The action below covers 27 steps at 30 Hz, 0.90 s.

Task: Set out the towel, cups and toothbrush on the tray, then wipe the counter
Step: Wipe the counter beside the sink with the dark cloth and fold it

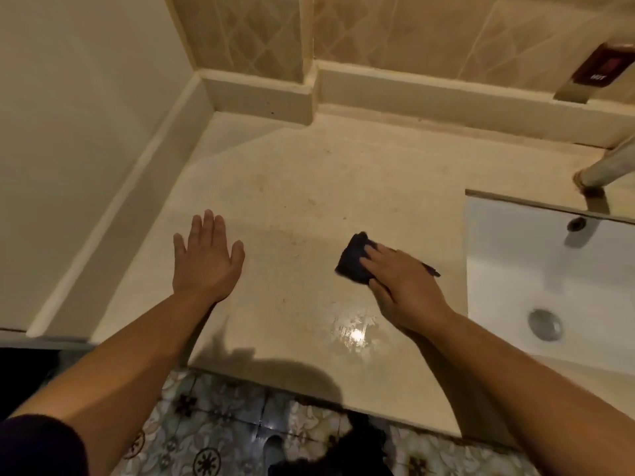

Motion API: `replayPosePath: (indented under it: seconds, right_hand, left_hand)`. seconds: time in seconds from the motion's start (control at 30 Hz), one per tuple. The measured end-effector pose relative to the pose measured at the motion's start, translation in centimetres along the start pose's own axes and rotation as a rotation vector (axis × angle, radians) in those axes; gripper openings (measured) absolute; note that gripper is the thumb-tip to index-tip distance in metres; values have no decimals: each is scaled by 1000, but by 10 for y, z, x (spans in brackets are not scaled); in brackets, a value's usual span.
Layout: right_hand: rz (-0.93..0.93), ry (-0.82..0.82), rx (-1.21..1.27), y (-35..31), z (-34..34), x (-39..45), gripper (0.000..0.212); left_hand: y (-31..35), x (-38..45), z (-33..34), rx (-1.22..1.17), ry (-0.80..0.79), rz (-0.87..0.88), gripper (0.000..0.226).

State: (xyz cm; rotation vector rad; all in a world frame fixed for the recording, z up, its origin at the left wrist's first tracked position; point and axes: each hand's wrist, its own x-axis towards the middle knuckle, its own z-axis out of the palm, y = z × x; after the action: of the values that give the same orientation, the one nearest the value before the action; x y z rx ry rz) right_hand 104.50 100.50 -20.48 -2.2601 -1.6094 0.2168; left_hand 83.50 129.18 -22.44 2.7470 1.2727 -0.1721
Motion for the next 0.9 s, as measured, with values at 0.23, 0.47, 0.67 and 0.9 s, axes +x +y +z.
replayPosePath:
  seconds: [0.23, 0.47, 0.67, 0.9]
  right_hand:
    - [-114, -98, 3, -99, 31, -112, 56]
    - [-9, -25, 254, -151, 36, -156, 50]
    - [808, -223, 1649, -181, -14, -129, 30]
    - [676, -444, 2026, -192, -77, -116, 41]
  left_hand:
    - [-4, 6, -8, 8, -148, 46, 73]
    - [5, -45, -24, 79, -301, 273, 73]
    - [19, -102, -37, -96, -378, 440, 67]
    - [24, -159, -138, -729, -497, 523, 61]
